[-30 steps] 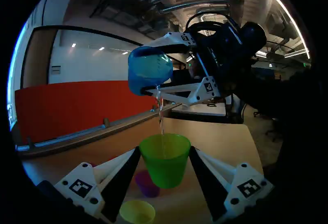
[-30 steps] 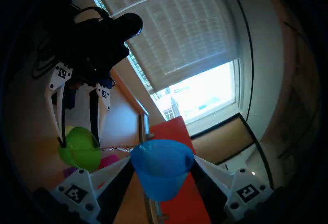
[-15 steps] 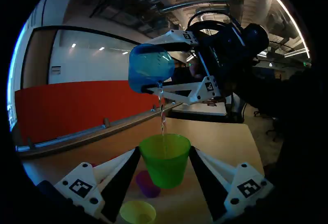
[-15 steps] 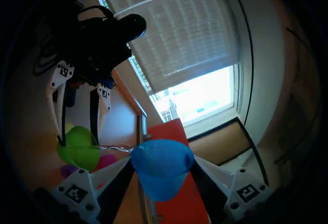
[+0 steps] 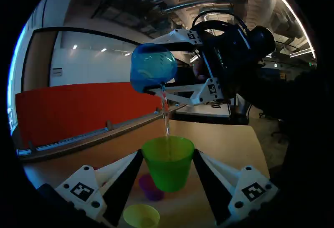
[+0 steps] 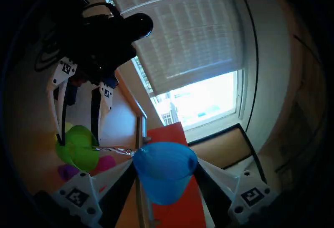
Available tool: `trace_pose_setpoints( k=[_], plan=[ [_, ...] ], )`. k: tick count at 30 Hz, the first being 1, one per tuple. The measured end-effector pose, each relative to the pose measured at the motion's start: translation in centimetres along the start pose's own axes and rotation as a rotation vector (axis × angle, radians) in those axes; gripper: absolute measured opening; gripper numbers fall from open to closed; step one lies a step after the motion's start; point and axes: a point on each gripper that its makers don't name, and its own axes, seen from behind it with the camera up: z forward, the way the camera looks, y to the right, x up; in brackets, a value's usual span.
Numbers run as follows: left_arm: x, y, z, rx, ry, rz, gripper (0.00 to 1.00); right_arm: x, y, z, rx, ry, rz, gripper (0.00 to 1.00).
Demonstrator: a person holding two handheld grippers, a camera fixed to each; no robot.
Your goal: Pour water
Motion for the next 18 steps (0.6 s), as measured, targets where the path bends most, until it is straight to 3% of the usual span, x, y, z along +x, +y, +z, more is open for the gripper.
trace_pose_setpoints(
  k=[18],
  plan=[
    [0.24,0.18,-0.10,0.001,0.011,0.012,0.87,0.26,0.32,0.05,-0.010,-0.001,-0.051,0.90]
  ],
)
